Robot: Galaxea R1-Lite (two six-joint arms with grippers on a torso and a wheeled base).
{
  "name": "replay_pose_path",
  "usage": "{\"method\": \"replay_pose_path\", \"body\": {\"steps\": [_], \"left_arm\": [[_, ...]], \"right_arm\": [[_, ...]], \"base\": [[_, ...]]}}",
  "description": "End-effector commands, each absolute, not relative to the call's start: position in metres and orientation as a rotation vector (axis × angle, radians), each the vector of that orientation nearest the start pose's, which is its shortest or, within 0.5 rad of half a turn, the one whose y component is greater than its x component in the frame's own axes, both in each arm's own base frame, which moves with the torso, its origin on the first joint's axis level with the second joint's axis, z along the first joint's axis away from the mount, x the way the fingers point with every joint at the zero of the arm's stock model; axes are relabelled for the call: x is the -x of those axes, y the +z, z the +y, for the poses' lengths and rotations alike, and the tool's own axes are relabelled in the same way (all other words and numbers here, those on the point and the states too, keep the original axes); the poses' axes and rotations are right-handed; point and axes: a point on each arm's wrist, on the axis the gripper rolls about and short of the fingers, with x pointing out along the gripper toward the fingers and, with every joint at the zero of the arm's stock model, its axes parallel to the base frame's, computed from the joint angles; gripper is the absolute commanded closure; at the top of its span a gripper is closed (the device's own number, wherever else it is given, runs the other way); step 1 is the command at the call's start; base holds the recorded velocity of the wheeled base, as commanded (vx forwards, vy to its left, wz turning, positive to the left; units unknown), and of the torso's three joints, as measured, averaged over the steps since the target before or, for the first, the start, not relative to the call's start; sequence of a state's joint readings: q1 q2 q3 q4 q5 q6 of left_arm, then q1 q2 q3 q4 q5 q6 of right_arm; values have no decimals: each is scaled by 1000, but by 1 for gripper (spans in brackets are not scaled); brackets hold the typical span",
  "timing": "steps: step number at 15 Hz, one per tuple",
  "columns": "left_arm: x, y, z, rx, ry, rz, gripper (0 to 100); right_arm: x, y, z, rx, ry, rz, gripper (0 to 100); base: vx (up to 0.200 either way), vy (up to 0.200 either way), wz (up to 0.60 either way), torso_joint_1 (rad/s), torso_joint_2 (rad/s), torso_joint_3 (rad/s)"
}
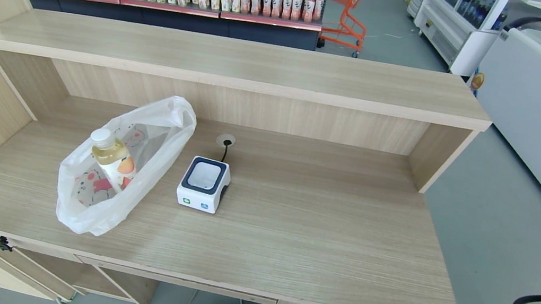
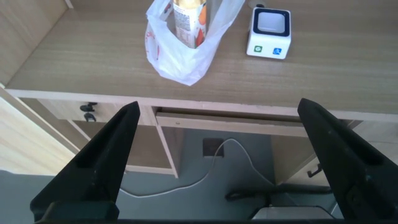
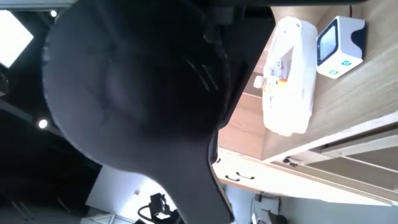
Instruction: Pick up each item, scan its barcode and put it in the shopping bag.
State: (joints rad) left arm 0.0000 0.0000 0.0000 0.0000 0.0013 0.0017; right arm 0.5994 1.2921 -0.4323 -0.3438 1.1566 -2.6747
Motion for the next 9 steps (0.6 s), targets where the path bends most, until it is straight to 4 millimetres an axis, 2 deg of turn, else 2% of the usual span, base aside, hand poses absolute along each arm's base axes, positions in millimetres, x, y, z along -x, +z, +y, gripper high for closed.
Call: {"method": "replay_pose_path", "body": {"steps": [1,9], "left_arm": [[23,76,0,-2,2,2,0],[23,76,0,-2,2,2,0]], "right_arm": [[-127,161,108,-2159,-1495,2424,100],[-130,159,106,-2187,-1504,2405,100]], "base": [[0,0,0,0,0,0],[0,0,0,0,0,0]]}}
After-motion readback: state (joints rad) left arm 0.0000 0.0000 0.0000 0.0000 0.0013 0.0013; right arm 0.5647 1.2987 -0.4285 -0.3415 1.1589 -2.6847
